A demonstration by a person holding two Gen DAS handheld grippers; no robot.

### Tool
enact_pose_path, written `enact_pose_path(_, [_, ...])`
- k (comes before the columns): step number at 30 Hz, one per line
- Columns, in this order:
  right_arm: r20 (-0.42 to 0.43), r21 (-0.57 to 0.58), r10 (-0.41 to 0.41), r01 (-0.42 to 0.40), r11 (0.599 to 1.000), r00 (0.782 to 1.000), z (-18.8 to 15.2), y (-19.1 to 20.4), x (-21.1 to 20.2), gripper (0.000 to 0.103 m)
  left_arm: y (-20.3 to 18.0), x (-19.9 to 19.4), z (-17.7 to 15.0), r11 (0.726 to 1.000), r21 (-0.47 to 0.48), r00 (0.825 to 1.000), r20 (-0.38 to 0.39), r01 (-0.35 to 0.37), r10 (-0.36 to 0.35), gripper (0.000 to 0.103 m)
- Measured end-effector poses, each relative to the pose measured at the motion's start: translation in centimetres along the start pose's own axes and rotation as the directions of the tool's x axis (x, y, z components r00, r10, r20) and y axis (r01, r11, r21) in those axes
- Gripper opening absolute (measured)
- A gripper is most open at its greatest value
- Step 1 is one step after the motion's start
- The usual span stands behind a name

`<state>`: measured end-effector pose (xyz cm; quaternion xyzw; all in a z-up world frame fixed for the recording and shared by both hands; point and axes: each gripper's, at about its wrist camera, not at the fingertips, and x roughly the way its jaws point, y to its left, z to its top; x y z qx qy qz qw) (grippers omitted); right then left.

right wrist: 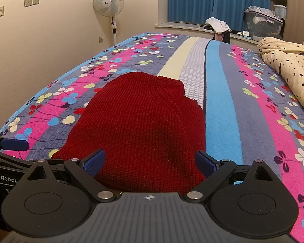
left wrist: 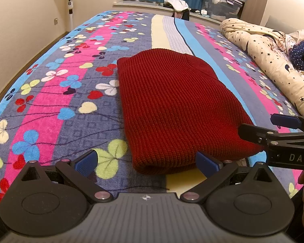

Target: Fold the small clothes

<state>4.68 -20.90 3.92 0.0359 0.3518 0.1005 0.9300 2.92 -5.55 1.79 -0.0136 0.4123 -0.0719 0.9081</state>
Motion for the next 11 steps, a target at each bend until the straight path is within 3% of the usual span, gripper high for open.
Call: enact_pose_path(11, [-0.001,0.0,0.002,-0.002,1.0,1.0,-0.09,-0.04,0.04,0.095,0.28,0.13,-0.15,1.0,0.009,1.0,0.013,-0.002,0.002,0.103])
